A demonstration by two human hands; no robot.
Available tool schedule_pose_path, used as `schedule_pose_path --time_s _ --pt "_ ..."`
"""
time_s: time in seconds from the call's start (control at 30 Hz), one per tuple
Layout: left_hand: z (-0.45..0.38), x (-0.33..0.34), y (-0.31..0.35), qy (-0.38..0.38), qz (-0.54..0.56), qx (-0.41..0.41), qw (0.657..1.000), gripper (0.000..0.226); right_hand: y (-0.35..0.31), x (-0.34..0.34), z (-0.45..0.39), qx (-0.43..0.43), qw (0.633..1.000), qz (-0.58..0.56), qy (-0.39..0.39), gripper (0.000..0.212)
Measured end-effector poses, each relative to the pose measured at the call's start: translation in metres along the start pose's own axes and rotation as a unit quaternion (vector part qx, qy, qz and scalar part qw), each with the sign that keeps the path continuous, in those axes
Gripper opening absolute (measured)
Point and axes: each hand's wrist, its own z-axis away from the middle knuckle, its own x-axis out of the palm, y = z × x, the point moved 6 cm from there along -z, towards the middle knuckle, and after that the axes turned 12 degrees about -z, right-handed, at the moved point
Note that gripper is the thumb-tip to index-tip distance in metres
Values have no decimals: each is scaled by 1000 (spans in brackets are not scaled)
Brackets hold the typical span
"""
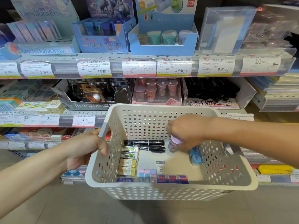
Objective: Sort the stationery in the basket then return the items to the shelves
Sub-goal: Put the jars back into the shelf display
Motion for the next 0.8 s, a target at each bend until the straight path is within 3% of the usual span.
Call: schedule_pose_path --time_s 0.1,0.23,0.43,0.63,0.67,0.7,0.8 --pt "0 0 -2 3 -4 -1 1000 62 4 -25 10 -5 984 -176 41 31" --pt "0 -2 -3 8 -9 4 1000 61 18 -51 15 -9 930 -345 124 16" --pt "1 -5 -7 7 -12 -4 1000 65 53 -68 13 55 843 -470 255 15" --pt "0 -10 -16 20 -15 -12 1000 71 66 -65 0 93 719 -615 311 15" --pt "0 -11 -18 23 -16 -13 1000 72 68 -65 -4 94 711 -618 322 16" --pt "-1 -12 -20 26 -17 -15 999 72 74 -66 -8 102 723 -594 337 17" --pt "-1 -14 -23 32 -25 -19 999 73 84 -71 -20 144 823 -415 361 24"
